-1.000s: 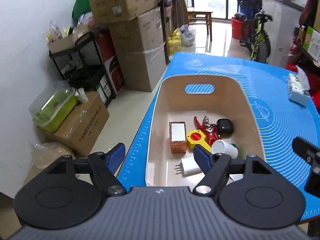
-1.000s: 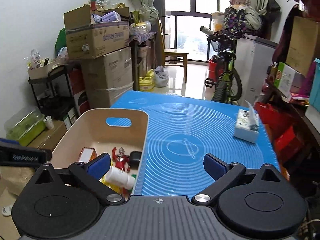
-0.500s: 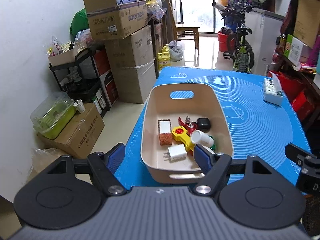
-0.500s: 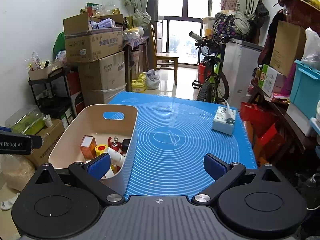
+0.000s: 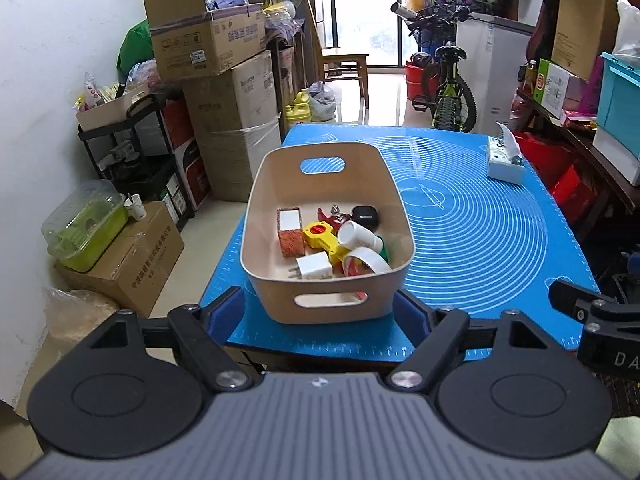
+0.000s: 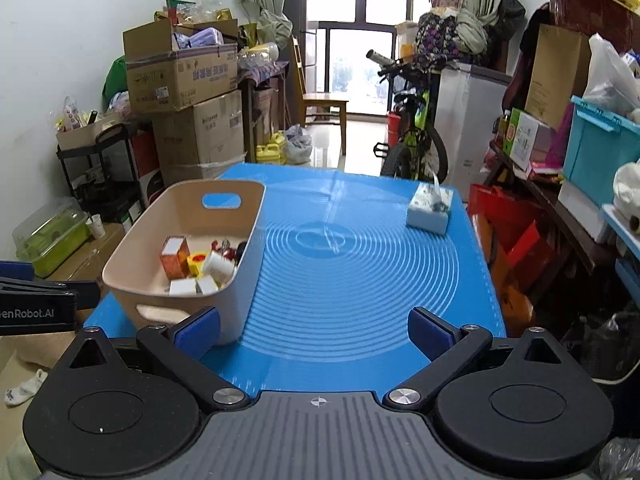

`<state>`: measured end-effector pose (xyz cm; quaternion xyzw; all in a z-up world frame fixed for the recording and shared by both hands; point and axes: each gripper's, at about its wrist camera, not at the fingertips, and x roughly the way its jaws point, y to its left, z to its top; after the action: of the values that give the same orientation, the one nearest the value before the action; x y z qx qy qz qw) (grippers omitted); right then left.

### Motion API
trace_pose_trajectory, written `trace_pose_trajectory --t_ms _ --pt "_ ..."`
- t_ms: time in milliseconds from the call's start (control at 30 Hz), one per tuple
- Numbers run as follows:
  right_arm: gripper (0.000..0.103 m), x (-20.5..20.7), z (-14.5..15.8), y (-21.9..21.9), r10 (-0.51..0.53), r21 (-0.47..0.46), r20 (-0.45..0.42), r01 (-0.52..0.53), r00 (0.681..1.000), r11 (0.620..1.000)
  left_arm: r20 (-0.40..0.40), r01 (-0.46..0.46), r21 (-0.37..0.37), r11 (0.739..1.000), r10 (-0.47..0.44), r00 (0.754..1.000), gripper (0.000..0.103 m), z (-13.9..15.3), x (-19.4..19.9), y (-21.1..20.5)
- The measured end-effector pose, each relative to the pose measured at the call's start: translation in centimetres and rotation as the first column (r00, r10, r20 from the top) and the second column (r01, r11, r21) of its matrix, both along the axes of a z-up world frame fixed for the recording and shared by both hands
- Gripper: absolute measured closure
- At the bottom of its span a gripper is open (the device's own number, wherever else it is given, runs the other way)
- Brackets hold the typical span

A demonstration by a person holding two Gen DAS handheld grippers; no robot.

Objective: Organize rigid objects

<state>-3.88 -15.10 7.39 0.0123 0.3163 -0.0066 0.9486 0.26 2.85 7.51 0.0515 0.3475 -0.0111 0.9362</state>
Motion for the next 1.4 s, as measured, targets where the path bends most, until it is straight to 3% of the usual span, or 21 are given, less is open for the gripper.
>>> trace_pose_trajectory --t_ms 300,533,700,1033,1400 --pt "0.004 -2.3 -2.7 -0.3 0.000 0.021 -0.023 0.000 1.000 1.000 -0.026 0.014 -0.004 1.000 -0.014 1.000 0.020 -3.1 -1.6 -0.7" --pt "0.004 -3.5 -4.3 -0.5 0.004 0.024 0.009 -0.004 1.000 1.000 -0.037 0.014 0.002 1.000 -0.014 0.999 0.020 -5.7 -2.2 -0.6" --pt "0.004 -4.3 -5.2 -0.5 0.007 0.023 0.029 -0.008 1.000 1.000 -0.027 0.033 -0.023 0.999 -0.034 0.999 0.020 -6.1 -2.5 -0.3" --pt "0.004 -4.1 -7.1 -1.3 -0.025 0.078 -0.005 0.026 1.000 0.997 -0.001 0.061 -0.002 0.998 -0.061 0.998 0.020 -7.0 -2.9 -0.8" --pt "0.004 -3.9 -7.6 -1.1 -0.032 0.080 -0.016 0.033 0.999 0.996 -0.002 0.064 -0.005 0.998 -0.064 0.998 0.020 -7.2 -2.8 -0.7"
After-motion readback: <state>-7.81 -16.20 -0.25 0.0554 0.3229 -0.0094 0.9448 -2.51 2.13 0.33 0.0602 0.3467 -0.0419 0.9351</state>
